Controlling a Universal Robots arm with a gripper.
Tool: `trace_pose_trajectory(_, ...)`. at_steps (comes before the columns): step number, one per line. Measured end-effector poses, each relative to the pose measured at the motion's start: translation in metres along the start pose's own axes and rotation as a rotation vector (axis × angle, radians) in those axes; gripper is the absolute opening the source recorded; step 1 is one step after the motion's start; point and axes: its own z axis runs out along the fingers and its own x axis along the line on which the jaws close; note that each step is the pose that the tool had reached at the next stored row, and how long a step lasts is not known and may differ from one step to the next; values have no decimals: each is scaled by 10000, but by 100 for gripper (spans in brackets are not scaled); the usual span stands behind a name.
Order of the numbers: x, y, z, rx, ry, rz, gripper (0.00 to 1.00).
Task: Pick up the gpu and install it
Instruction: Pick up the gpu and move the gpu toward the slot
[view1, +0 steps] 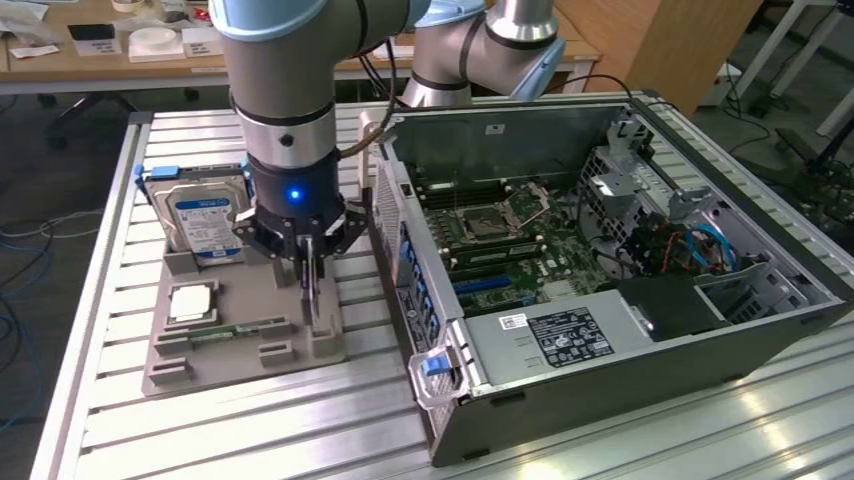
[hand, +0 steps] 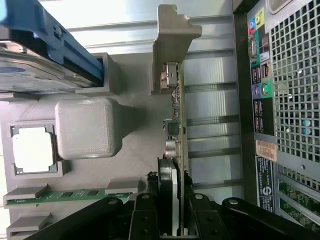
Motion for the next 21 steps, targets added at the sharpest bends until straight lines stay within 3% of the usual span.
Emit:
trace_pose_trajectory(4,3,4,-145,-8,1,0,28)
trace_pose_trajectory(21,0,26,-918,-10,1,1,28)
